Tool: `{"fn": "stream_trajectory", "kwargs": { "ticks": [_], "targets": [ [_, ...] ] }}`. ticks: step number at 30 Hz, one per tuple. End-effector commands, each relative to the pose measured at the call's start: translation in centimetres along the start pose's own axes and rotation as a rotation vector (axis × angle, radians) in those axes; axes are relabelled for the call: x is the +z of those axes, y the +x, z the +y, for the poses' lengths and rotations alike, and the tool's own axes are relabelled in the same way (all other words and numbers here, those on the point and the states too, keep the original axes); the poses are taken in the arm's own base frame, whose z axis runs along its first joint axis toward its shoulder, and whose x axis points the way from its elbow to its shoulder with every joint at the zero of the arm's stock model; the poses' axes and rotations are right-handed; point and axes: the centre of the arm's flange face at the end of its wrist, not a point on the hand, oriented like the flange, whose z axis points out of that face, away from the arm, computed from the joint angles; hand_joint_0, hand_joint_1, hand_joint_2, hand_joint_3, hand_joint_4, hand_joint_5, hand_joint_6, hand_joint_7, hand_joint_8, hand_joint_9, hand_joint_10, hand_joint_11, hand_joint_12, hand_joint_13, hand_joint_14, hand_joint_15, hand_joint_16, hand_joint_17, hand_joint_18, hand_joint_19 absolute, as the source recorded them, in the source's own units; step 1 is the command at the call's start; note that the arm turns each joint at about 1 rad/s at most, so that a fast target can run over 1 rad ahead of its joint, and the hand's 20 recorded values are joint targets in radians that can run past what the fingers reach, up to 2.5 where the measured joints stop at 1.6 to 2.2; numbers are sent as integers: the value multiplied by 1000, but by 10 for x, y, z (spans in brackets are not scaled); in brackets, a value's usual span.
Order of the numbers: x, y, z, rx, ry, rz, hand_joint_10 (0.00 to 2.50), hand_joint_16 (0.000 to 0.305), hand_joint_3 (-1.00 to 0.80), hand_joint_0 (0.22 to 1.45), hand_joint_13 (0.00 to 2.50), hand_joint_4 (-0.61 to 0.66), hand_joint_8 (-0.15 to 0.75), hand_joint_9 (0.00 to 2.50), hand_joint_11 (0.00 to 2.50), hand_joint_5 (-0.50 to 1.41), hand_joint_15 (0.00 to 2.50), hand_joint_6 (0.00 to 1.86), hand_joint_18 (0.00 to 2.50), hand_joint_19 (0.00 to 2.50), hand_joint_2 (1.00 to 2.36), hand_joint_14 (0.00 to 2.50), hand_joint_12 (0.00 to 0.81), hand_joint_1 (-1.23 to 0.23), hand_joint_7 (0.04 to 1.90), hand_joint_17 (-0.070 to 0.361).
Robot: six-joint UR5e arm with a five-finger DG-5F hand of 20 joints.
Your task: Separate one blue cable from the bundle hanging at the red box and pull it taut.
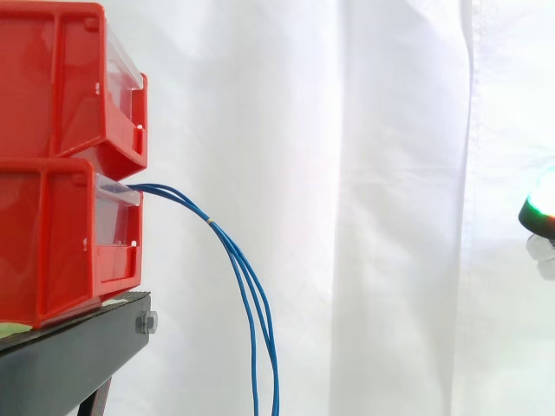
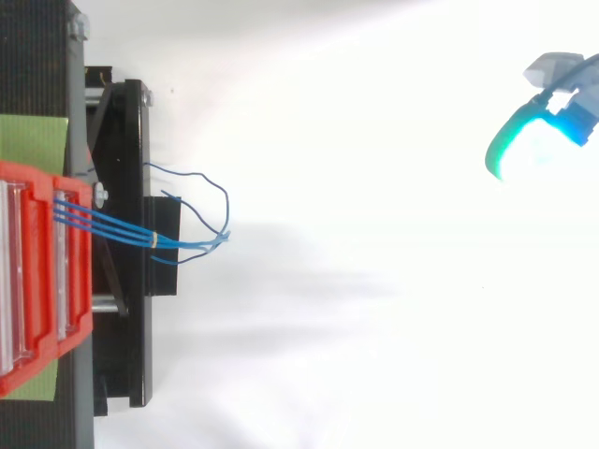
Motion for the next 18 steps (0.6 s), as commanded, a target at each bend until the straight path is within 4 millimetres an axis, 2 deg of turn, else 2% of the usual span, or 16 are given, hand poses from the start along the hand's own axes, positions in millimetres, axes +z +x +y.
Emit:
{"fn": "stream_trajectory", "kwargs": {
  "ticks": [1,3,7,9,11,12,18],
  "targets": [
    [7,4,6,-3,-65,-6,0,47,-500,552,1,175,222,0,0,-279,51,502,43,387,1000,0,333,-402,745,106],
    [13,7,8,-9,-105,-13,0,47,-500,552,2,175,222,0,0,-279,48,502,43,387,1000,0,334,-402,746,106],
    [24,12,0,-15,-113,-15,0,47,-500,553,2,175,222,0,0,-278,47,502,44,387,1000,1,333,-402,745,106],
    [34,18,-13,-12,-98,-10,0,47,-500,553,1,175,220,0,0,-278,50,502,44,386,1000,1,333,-402,746,106],
    [38,21,-19,8,-94,-7,0,47,-500,552,2,175,221,0,0,-278,50,502,45,386,1000,2,333,-402,747,106],
    [52,28,-33,30,-104,-8,0,47,-500,552,4,175,220,0,0,-278,49,502,47,386,1000,1,333,-402,745,106],
    [77,40,-50,47,-165,-18,0,47,-500,553,13,173,220,0,0,-278,55,502,53,387,1000,2,334,-402,747,106]
  ]
}}
